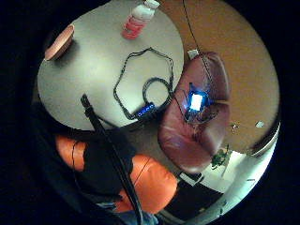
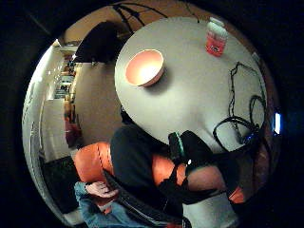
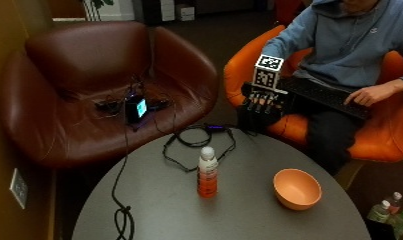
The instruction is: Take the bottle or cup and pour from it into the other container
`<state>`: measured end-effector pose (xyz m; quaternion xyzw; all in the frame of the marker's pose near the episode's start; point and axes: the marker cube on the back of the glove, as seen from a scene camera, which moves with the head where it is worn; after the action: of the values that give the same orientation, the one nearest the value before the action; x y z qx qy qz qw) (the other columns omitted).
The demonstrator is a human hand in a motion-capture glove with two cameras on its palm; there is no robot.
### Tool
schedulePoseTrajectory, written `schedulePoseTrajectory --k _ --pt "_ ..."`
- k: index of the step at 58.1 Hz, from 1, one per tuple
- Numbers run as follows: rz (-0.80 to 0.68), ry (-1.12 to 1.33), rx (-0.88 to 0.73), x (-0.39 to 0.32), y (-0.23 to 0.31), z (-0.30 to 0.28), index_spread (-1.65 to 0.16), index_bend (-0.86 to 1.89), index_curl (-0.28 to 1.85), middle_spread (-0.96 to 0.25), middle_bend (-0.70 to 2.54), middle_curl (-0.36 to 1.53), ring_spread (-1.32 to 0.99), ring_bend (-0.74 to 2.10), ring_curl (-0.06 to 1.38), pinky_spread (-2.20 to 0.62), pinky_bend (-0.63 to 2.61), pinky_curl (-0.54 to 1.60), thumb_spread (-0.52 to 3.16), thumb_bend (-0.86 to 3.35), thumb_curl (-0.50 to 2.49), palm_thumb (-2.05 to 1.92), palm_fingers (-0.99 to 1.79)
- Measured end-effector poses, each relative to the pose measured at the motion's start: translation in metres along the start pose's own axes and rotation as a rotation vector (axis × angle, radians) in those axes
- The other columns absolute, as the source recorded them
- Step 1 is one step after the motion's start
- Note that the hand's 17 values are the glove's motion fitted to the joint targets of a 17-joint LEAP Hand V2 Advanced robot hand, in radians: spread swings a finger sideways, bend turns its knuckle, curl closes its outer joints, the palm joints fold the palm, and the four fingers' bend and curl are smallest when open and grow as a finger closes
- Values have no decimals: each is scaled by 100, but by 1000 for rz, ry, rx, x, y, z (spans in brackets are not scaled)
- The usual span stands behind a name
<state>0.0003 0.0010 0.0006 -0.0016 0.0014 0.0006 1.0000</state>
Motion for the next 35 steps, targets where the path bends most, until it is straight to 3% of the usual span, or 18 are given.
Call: schedulePoseTrajectory --k 12,35 --pt "-1 1 17 0 -10 -1 -35 16 12 -7 18 10 -2 32 12 20 47 20 81 22 19 56 7" --pt "-2 20 55 33 -6 -9 -39 16 21 -8 19 21 -4 37 20 23 47 28 98 4 30 64 4"
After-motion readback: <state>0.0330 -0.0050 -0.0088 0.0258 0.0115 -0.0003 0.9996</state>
